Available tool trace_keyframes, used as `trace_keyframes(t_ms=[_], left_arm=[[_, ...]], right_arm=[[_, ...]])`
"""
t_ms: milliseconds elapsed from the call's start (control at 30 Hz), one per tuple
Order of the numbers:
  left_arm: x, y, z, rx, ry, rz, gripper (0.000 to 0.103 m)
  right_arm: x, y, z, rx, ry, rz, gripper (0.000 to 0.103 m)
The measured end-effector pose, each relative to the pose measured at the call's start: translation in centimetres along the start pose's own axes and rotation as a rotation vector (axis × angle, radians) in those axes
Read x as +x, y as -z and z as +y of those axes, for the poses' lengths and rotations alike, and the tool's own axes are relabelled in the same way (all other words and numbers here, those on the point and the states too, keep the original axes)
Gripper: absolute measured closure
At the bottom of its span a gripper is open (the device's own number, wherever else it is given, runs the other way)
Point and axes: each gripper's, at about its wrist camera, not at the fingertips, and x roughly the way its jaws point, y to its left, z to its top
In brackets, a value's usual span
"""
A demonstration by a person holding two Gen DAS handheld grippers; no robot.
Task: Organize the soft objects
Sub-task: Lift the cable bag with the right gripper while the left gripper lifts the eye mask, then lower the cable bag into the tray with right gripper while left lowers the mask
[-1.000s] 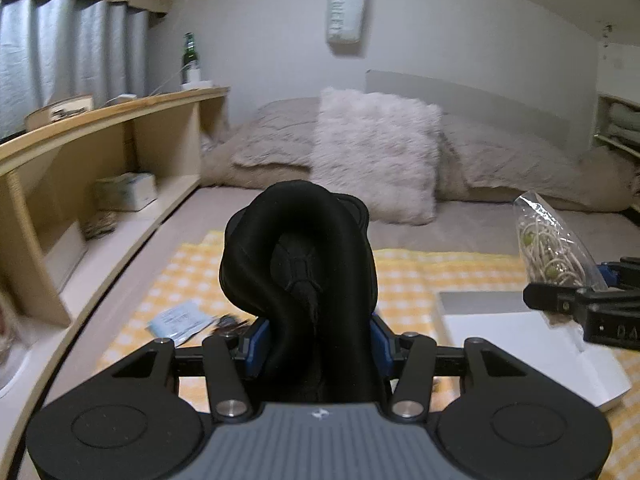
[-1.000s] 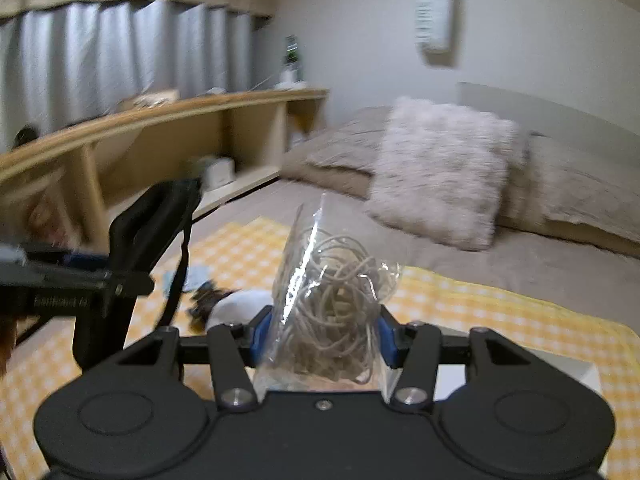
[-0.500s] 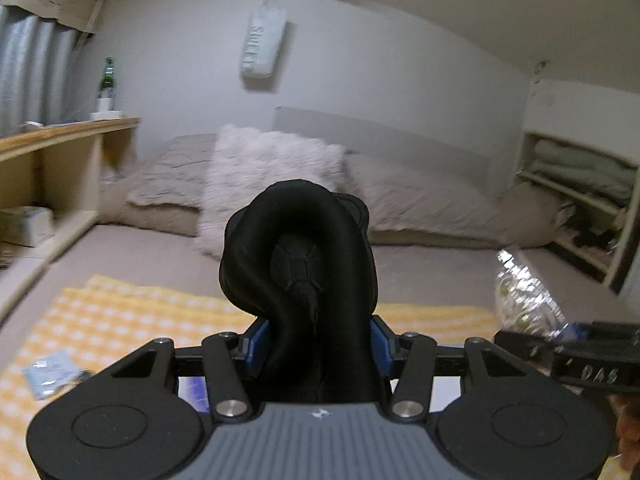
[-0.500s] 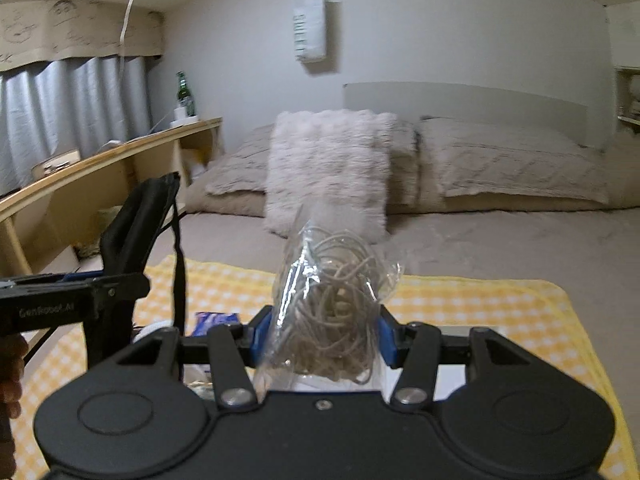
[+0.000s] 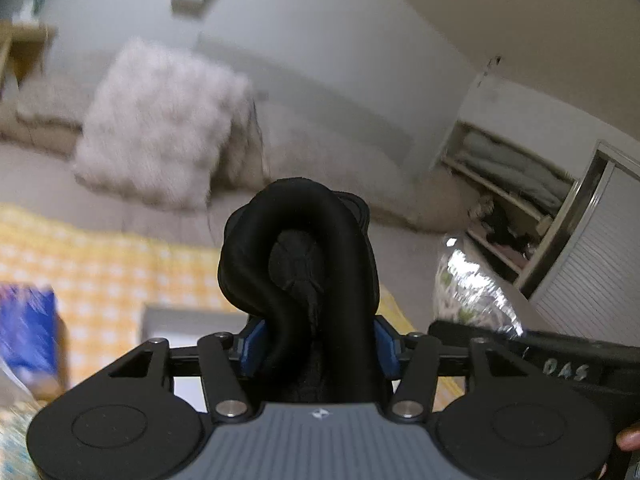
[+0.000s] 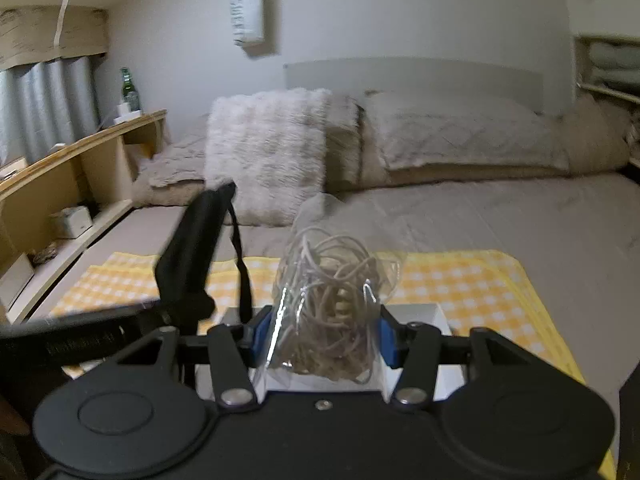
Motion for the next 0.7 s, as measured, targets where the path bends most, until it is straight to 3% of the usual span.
trace_keyframes(t_ms=[133, 233, 467, 700], left_arm=[[3.9, 1.4, 0.8, 0.000, -0.050, 0.110, 0.046], [6.3, 2.7, 1.5, 0.064, -0.131, 0.177, 0.046], [8.5, 5.1, 4.4, 0.082, -0.320, 0.365, 0.042], [8.4, 5.9, 5.5, 0.074, -0.365, 0.395, 0.031]], right_arm=[[1.2, 0.4, -1.2, 0.012, 0.023, 0.045, 0.050], [2.2, 0.9, -1.5, 0.017, 0.021, 0.091, 0.050], [5.2, 3.0, -0.4, 0.004, -0.023, 0.254, 0.050], [7.2, 4.7, -1.3, -0.051, 0.018, 0.350, 0.050]])
